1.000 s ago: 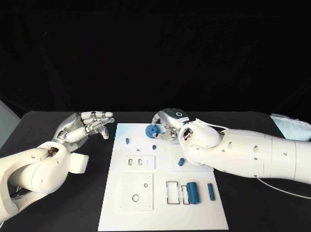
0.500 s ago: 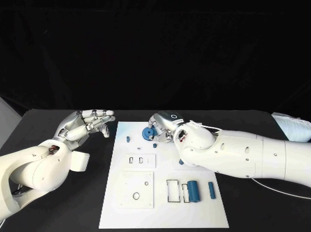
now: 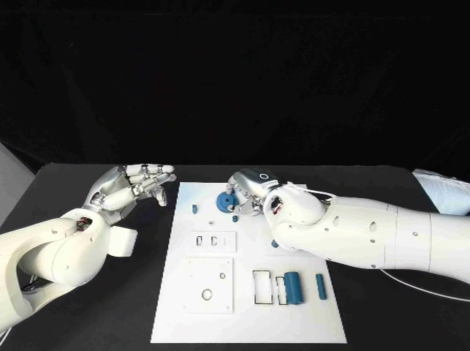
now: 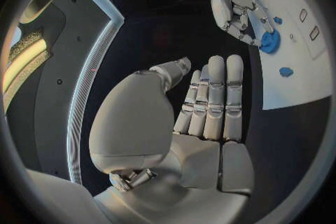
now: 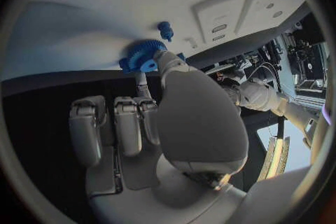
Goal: Assemble the parts on the task board
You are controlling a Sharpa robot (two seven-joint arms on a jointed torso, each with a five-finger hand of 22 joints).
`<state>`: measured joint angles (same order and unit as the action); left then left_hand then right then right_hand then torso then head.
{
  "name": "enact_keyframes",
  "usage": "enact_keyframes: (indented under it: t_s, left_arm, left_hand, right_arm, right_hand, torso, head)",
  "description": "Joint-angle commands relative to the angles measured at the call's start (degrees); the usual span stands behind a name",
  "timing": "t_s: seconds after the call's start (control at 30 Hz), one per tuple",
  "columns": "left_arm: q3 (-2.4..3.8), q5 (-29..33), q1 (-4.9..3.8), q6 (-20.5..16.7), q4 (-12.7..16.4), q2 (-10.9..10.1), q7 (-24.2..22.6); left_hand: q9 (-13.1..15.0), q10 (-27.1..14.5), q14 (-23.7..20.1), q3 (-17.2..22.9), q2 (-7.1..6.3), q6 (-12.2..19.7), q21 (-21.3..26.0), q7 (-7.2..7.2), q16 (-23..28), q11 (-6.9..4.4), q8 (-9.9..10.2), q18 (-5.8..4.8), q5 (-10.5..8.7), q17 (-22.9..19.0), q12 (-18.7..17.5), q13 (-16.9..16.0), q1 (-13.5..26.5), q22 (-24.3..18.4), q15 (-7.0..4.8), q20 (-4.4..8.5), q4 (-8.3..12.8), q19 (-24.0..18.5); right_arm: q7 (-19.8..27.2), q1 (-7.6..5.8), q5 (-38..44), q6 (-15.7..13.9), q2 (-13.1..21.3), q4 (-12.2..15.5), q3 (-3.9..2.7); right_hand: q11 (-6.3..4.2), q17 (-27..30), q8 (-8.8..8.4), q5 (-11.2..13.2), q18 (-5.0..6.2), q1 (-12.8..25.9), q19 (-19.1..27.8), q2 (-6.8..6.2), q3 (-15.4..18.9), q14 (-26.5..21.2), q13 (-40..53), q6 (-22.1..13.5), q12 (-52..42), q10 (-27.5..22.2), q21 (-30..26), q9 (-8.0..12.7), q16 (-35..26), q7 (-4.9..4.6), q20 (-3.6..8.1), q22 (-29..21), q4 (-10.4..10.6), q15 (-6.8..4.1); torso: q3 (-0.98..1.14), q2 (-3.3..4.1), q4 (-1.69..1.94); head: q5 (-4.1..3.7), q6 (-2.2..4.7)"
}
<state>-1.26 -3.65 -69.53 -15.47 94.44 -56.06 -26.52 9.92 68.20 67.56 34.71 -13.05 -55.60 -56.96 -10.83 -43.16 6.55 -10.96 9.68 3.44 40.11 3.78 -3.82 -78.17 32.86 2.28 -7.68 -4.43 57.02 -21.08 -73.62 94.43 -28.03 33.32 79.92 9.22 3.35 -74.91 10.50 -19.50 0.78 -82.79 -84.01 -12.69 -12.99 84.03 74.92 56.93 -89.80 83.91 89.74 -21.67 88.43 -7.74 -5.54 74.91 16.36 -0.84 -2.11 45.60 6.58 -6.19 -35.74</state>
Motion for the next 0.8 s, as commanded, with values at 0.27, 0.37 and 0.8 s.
enact_keyframes:
  t_s: [0.27, 0.37, 0.8]
  left_arm:
    - [0.05, 0.2, -0.06, 1.0, 0.1, 0.1, -0.2]
    - [0.05, 0.2, -0.06, 1.0, 0.0, 0.1, -0.1]
    - [0.05, 0.2, -0.06, 1.0, -0.1, 0.1, -0.1]
  left_hand:
    - [0.1, 0.0, -0.4, 0.3, 0.33, 0.4, -0.2, 0.04, -0.3, 0.16, -0.3, 0.87, -0.29, 0.1, -0.1, -0.1, 0.1, 0.1, -0.07, 0.03, 0.1, -0.4]
    - [0.1, 0.0, -0.4, 0.3, 0.33, 0.4, -0.2, 0.04, -0.3, 0.16, -0.3, 0.87, -0.29, 0.1, -0.1, -0.1, 0.1, 0.1, -0.07, 0.03, 0.1, -0.4]
    - [0.1, -0.1, -0.5, 0.3, 0.3, 0.5, -0.3, -0.01, -0.4, 0.2, -0.3, 0.87, -0.3, 0.1, -0.1, -0.1, 0.3, 0.2, -0.04, 0.01, 0.1, -0.6]
  right_arm:
    - [0.5, 0.13, -0.6, 1.3, -0.2, -0.6, 0.07]
    - [1.4, 0.13, -2.0, 1.3, -0.2, -0.7, 0.08]
    - [2.6, 0.13, -4.7, 3.0, -0.4, -0.9, 0.14]
  right_hand:
    - [0.2, -10.0, -0.95, 1.8, -0.64, 3.3, -5.7, -0.51, 0.4, 4.9, 15.1, -1.2, -0.2, 6.1, -0.2, 0.5, 0.3, -0.5, 0.2, 14.6, 0.3, 0.23]
    - [0.55, -10.3, -2.08, 7.0, -0.6, 11.0, -5.6, 0.99, 4.2, 5.0, 15.1, -2.6, -0.2, 6.1, -0.3, 0.9, 0.4, -0.86, -0.22, 14.5, 0.5, 0.61]
    - [0.74, -10.6, -2.56, 8.5, -0.63, 16.0, -5.7, 2.13, 6.8, 5.0, 15.1, -2.7, -0.2, 6.1, -0.2, 1.0, 0.5, -1.0, -0.43, 14.6, 0.6, 0.79]
  torso:
    - [0.02, 0.02, -0.13]
    - [0.0, 0.0, -0.08]
    - [0.0, 0.02, -0.12]
  head:
    - [0.07, 0.0]
    - [0.0, -0.04]
    - [-0.06, -0.17]
